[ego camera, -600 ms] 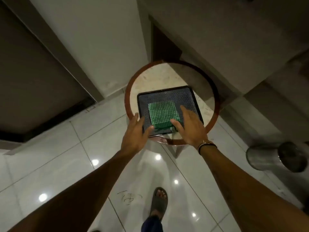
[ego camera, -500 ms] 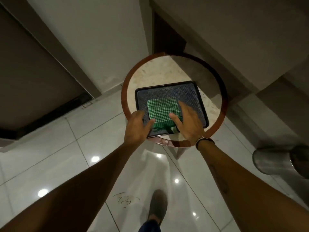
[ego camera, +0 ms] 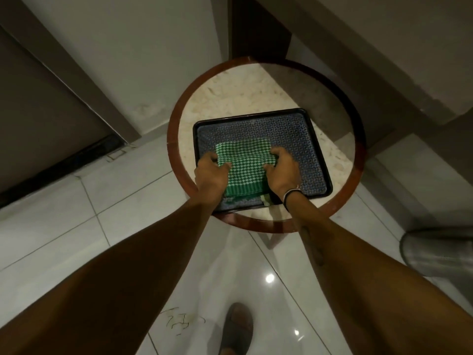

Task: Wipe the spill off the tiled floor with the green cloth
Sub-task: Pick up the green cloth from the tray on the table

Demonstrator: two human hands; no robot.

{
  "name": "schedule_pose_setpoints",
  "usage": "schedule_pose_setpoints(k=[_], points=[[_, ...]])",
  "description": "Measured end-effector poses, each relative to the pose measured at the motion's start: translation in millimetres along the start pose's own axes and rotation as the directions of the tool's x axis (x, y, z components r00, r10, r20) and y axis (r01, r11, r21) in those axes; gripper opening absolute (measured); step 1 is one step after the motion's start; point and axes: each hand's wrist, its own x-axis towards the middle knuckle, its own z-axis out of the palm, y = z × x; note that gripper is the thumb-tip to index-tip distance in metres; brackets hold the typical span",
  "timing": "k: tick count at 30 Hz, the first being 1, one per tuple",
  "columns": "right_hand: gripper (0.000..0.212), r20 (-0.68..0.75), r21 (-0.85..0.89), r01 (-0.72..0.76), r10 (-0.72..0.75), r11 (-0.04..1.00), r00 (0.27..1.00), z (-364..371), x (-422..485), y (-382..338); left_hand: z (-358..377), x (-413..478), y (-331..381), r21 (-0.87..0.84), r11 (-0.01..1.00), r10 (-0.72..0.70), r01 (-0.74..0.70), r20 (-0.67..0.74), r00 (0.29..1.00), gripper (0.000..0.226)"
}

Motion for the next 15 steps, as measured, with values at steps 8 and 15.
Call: schedule_pose_setpoints(k=[8,15], points=[[0.027,-0.091,0.344,-0.017,0.052,0.939,0.994,-50.1,-82.0,-37.9,-80.6,-68.0,27.3,-0.314,0.946,-0.05,0.085,0.117,0.992,0.036],[0.028,-0.125,0.507,0.002,0.072,0.862,0.99,-54.3,-243.4,-80.1,-206.4,-166.4,-0.8,-0.414,0.908,0.028,0.071,0.23,0.973,0.032]])
